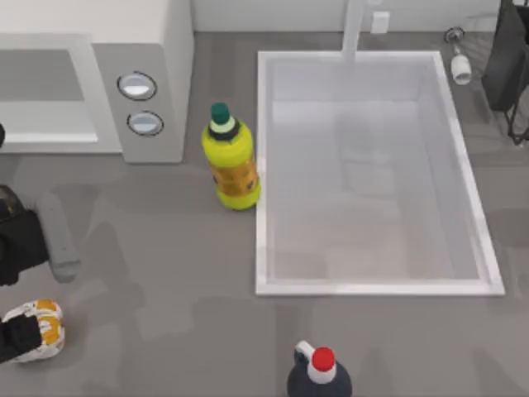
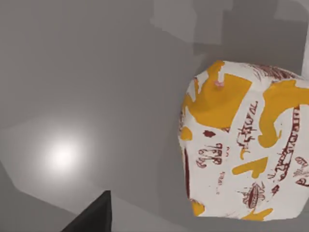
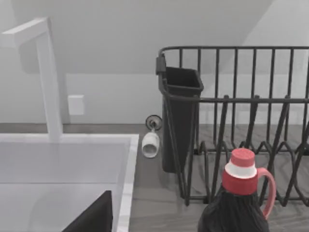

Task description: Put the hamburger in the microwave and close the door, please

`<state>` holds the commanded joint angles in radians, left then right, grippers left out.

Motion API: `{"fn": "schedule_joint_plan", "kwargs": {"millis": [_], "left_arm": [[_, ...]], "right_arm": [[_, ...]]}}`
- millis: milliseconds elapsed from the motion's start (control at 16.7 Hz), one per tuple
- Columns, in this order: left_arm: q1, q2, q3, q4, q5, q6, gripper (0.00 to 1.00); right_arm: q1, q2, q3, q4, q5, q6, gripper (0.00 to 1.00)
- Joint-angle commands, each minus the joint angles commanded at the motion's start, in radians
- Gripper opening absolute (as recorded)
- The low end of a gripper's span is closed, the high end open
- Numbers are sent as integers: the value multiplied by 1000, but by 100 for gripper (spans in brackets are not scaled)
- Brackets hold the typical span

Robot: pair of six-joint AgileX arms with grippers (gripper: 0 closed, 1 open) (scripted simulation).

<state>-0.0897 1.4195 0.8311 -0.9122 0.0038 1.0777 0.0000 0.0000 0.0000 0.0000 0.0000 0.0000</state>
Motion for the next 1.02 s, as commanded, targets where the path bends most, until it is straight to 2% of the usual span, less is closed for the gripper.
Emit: {"fn": "schedule_joint_plan", "kwargs": {"millis": [180, 540, 1020], "left_arm": [[-4, 67, 41, -45, 0, 52, 100], [-1, 75, 28, -28, 0, 53, 100], [-3, 239, -126, 299, 0, 56, 100]], "right_arm": [[0, 0, 0, 0, 0, 0, 100], [0, 0, 0, 0, 0, 0, 100], [0, 0, 0, 0, 0, 0, 100]]}}
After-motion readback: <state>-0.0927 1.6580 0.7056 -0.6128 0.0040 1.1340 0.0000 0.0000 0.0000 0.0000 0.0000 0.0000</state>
